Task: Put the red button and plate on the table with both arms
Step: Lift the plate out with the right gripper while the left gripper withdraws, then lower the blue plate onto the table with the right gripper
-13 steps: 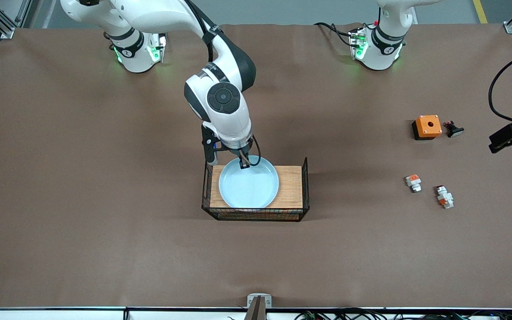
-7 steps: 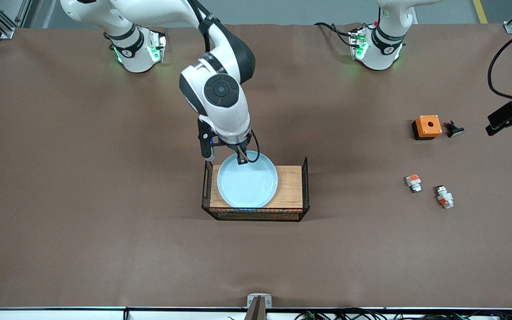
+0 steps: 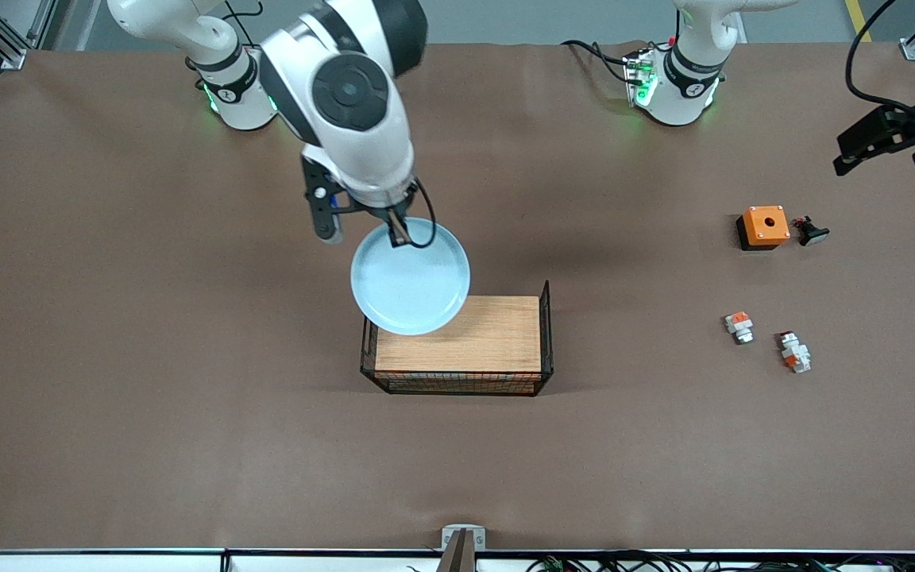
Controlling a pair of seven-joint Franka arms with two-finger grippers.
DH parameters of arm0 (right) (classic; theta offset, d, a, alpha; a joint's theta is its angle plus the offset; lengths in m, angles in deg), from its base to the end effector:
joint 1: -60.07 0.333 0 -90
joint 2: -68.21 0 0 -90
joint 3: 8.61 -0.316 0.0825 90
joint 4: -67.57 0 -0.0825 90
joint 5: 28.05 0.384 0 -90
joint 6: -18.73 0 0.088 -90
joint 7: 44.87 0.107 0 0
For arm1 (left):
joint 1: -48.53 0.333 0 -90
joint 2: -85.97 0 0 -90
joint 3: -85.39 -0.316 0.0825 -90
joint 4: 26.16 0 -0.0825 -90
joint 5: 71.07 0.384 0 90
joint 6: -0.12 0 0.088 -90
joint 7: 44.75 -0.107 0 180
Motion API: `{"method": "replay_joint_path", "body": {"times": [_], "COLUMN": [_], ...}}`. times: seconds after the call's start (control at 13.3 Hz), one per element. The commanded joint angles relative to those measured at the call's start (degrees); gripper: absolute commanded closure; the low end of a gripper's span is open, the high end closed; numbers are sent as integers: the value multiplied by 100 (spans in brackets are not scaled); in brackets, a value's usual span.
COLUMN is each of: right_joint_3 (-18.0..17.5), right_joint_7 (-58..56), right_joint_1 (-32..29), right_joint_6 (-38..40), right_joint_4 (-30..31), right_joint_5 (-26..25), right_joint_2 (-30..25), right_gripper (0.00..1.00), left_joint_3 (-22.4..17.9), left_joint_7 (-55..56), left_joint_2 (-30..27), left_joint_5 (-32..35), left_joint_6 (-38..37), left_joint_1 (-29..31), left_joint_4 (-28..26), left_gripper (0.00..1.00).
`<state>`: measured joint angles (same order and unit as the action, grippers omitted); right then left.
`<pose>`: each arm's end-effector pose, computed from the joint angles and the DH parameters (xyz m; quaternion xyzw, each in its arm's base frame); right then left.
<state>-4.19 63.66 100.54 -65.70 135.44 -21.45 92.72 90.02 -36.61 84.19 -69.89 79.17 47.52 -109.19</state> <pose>0.5236 0.4112 0.5356 0.8063 -0.5860 -0.0603 0.0530 0.5211 -0.0498 0.6810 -0.9995 -0.0236 0.0177 0.0136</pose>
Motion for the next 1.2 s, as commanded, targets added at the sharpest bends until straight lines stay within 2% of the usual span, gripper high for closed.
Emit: {"method": "replay_joint_path", "body": {"times": [0.0,0.23,0.45,0.6,0.83,0.9,1.13], "right_joint_3": [-12,-3,6,6,6,6,6], "right_joint_7": [-1154,-2664,-4851,-6066,-7709,-8211,-9451], "right_joint_1": [-433,-995,-1759,-2313,-3113,-3333,-3799], "right_joint_6": [479,910,937,981,885,797,298], "right_joint_4": [139,201,464,526,675,676,964], "right_joint_5": [114,71,44,35,9,9,-17], "right_joint_2": [-604,-885,-1255,-1264,-1194,-1142,-940], "right_gripper": [100,100,100,100,100,100,100], "left_joint_3": [-121,-112,19,55,46,46,46], "left_joint_7": [100,100,91,91,91,100,162], "left_joint_2": [-217,-244,-244,-252,-769,-788,-727], "left_joint_5": [-100,-231,-162,-161,-153,-152,-152], "left_joint_6": [13,13,31,101,880,997,989], "left_joint_1": [-163,-145,-154,-128,-101,-101,-101], "left_joint_4": [-248,-283,-292,-388,-1273,-1381,-1259], "left_gripper": [0,0,0,0,0,0,0]}}
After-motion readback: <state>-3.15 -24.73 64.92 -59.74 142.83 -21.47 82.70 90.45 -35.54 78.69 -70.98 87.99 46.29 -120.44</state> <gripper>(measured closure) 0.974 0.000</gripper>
